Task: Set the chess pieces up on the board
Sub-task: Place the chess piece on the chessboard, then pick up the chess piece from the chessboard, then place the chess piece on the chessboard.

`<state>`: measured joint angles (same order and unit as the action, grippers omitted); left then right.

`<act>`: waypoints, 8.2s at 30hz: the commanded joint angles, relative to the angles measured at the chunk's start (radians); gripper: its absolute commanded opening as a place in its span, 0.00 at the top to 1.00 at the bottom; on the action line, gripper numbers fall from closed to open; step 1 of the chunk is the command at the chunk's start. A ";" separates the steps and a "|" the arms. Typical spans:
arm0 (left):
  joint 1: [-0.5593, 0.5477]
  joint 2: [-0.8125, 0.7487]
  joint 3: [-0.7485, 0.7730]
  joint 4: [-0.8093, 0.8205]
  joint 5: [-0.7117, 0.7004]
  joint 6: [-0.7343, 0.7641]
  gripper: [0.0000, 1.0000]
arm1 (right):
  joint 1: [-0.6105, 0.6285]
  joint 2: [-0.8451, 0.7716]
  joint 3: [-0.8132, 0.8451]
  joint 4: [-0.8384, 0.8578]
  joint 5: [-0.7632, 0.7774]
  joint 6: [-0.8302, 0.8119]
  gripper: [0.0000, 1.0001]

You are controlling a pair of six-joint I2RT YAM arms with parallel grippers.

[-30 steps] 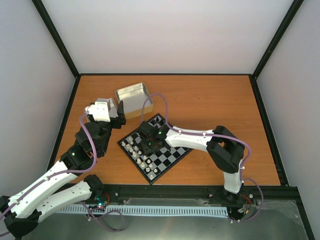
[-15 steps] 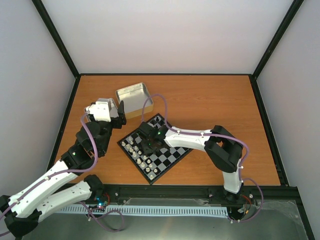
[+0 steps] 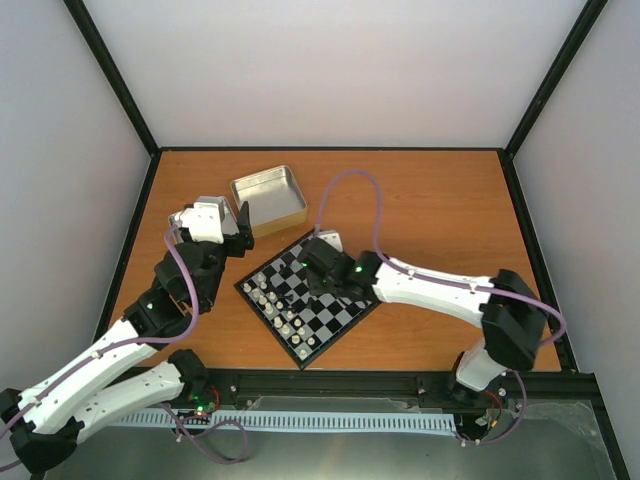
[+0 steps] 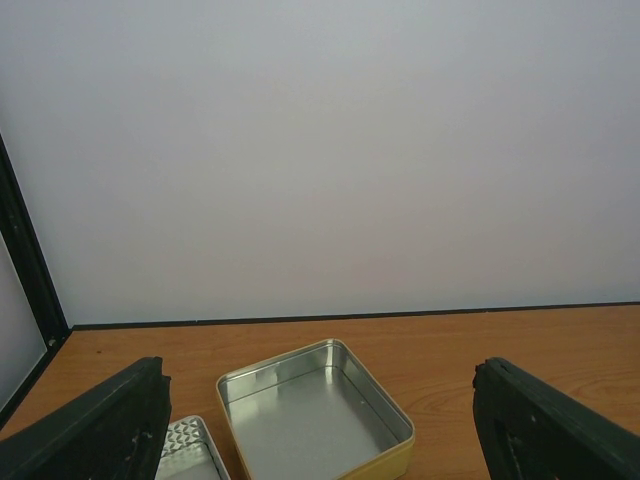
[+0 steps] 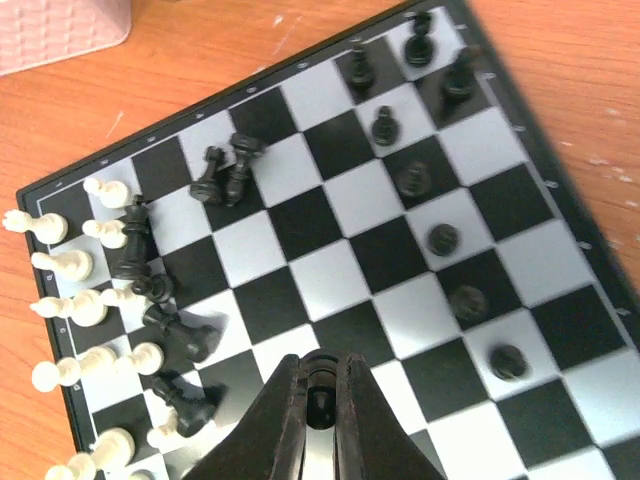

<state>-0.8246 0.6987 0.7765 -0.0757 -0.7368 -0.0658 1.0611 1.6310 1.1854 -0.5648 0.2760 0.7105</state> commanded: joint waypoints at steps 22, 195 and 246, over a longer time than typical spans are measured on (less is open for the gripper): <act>0.004 0.046 0.028 -0.002 0.012 -0.009 0.16 | -0.162 -0.147 -0.305 0.027 -0.087 0.184 0.94; 0.193 0.430 0.201 -0.212 1.515 -0.021 0.83 | -0.375 -0.539 -0.398 0.597 -0.981 0.208 0.93; 0.193 0.408 0.164 -0.184 0.714 -0.113 0.23 | -0.218 -0.184 -0.435 0.135 0.046 -0.046 0.95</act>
<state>-0.6338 1.0973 0.9394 -0.2848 -0.0231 -0.1734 0.8467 1.4208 0.7273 -0.4614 0.2813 0.6518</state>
